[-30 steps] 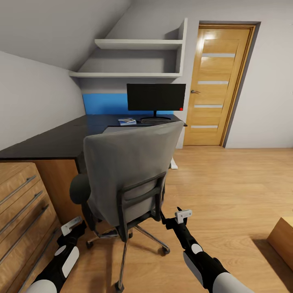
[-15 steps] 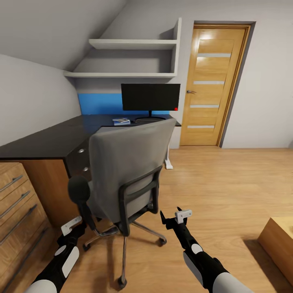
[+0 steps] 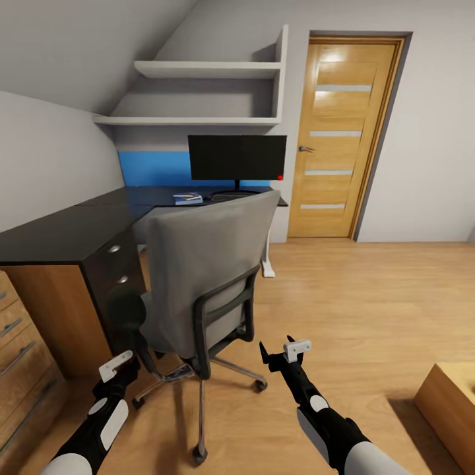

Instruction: In the bedroom, organize the workspace by keeping the computer under the desk, ensuring the monitor is on the desk, placing the keyboard on the desk next to the monitor, placing the mouse on the desk next to the keyboard, moving the folder from the swivel chair onto the desk next to the mouse, stacking the notebook on top of the folder with the pen on top of the notebook, and positioning the swivel chair next to the desk.

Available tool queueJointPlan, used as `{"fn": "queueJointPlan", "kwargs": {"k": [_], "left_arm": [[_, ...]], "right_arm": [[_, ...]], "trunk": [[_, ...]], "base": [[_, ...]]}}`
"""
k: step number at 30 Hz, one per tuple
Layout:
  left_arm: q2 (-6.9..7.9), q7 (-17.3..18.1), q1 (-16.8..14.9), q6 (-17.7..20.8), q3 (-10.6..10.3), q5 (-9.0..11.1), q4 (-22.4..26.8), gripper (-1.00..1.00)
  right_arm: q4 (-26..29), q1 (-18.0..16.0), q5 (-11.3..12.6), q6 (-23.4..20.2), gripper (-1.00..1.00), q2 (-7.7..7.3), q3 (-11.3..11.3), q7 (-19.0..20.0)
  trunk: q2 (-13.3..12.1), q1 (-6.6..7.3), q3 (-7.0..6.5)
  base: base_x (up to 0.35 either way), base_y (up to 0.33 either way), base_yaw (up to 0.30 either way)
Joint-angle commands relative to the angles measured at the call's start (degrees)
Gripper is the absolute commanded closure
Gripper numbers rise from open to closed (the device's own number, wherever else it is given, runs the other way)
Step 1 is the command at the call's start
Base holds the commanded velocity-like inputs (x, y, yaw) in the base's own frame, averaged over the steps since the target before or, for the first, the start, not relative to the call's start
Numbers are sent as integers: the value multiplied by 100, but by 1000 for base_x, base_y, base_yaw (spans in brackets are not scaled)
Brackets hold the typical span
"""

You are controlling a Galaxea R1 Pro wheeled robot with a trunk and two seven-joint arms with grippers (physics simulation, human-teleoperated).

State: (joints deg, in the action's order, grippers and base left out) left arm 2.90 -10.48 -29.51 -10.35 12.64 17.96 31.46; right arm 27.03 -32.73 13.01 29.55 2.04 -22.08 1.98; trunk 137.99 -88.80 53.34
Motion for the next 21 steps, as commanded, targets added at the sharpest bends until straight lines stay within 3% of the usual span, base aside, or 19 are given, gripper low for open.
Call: {"fn": "queueJointPlan", "kwargs": {"k": [1, 13, 21], "left_arm": [[0, -7, -3, -20, -24, 50, 0, -100], [0, 2, -5, -8, -24, 53, 0, -100], [0, 2, -4, -2, -24, 58, 0, -100]], "right_arm": [[-10, -5, 61, 25, -100, -2, -24, 21], [-15, -5, 61, 12, -100, 2, -31, 21], [-21, -5, 54, -17, -100, 35, -47, -5]], "trunk": [[2, -1, 5], [2, -1, 5], [2, -1, 5]], "base": [[199, -163, 0], [217, -87, 0], [-13, 7, 0]]}}
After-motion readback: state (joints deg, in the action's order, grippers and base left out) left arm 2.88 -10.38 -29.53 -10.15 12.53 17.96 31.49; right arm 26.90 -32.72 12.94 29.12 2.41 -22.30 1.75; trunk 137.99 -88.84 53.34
